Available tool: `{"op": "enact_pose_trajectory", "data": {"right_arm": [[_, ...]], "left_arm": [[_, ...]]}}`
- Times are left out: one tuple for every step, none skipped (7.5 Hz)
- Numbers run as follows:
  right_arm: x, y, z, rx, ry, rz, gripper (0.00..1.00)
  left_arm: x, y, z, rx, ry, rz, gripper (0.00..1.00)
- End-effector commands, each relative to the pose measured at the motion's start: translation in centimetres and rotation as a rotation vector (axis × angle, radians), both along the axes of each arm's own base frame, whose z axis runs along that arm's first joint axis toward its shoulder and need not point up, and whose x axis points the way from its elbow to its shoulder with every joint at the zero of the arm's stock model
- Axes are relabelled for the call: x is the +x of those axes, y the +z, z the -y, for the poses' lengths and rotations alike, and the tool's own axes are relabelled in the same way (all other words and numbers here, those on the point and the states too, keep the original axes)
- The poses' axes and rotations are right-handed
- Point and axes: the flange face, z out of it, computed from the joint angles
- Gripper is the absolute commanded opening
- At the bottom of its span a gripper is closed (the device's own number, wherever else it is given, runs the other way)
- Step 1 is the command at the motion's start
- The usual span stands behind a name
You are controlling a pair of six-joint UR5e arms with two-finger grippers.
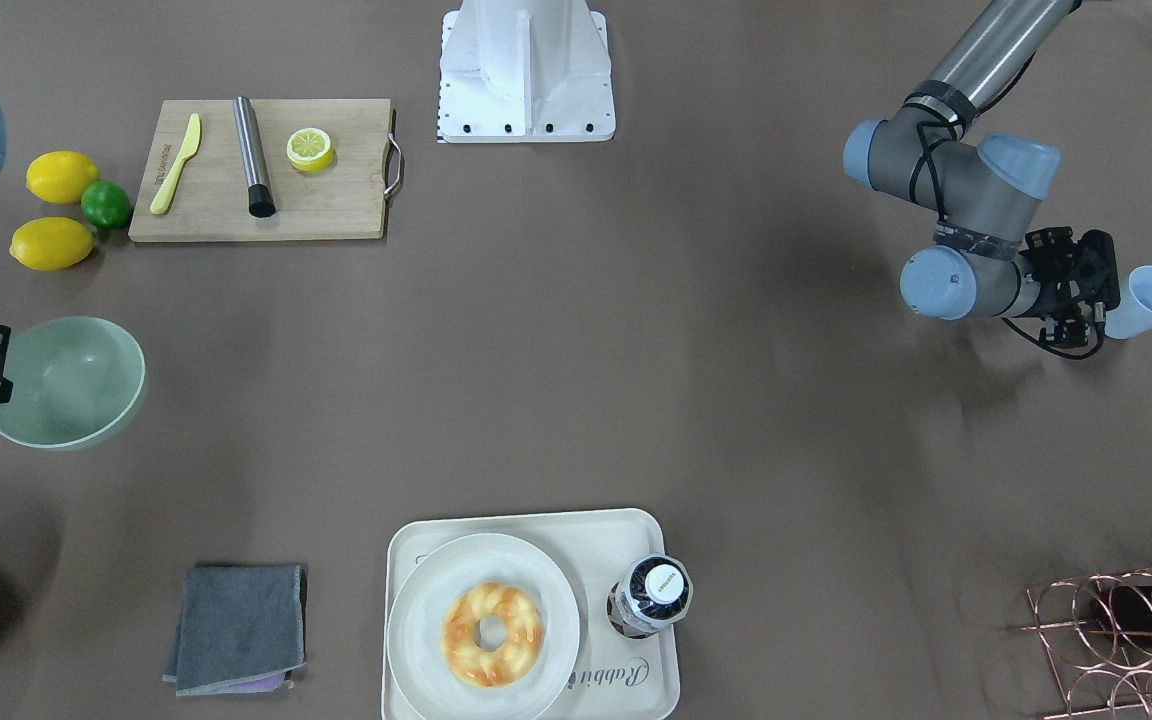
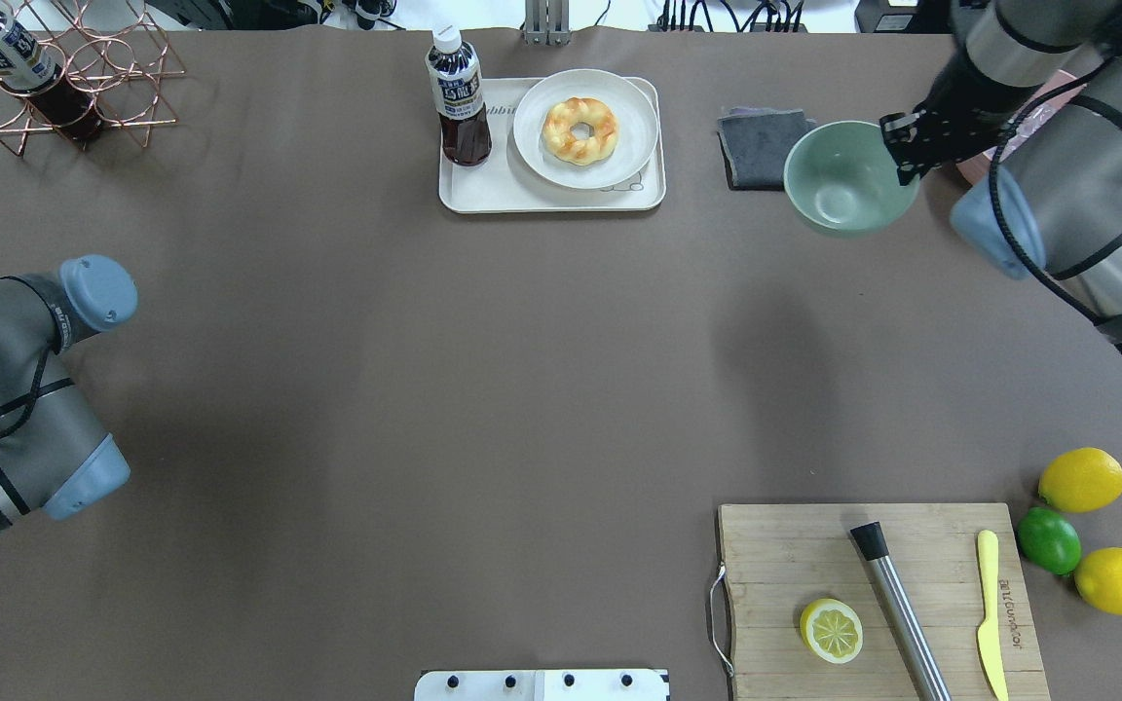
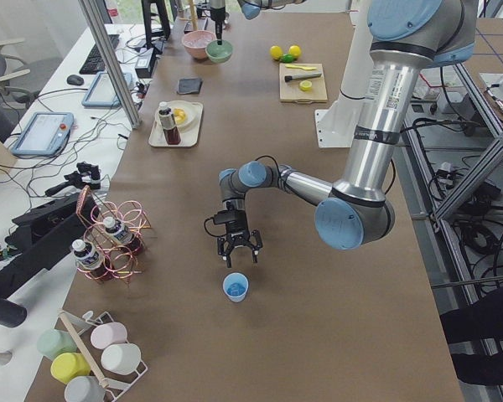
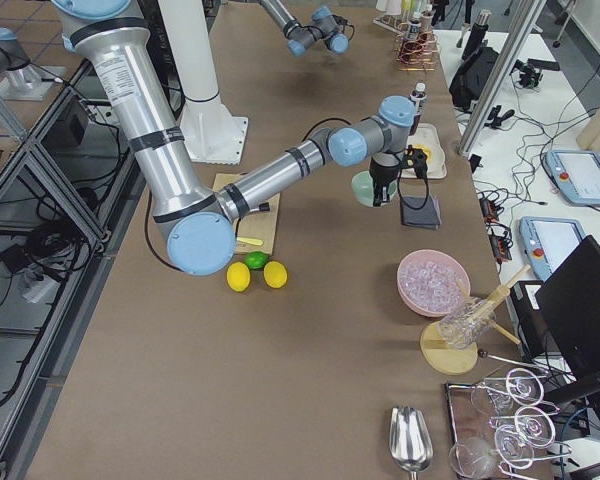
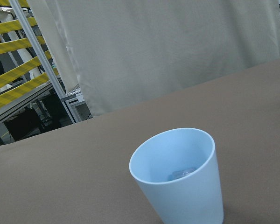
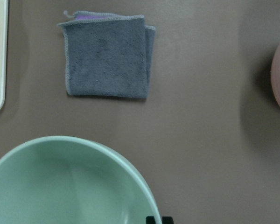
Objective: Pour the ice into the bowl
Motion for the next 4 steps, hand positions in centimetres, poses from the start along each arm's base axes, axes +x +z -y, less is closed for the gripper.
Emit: {"op": "enact_pose_trajectory", "data": {"right_arm": [[-10.2, -7.2, 0.2, -0.005, 0.061, -0.041, 0.0], [-12.7, -10.0, -1.0, 0.022, 0.069, -0.033, 0.0], [-14.8, -13.1, -2.7, 0.017, 0.082, 0.005, 0.0], [-17.4, -15.3, -4.4, 0.003, 0.084, 0.019, 0.0]], "left_arm": [[-0.2, 0.8, -0.2, -0.013, 0.002, 0.014, 0.97], [-0.3, 1.0, -0.3, -0.021, 0.013, 0.015, 0.97], [-0.2, 1.6, -0.4, -0.029, 0.017, 0.025, 0.97], [0.0, 1.9, -0.5, -0.034, 0.021, 0.03, 0.97]]}}
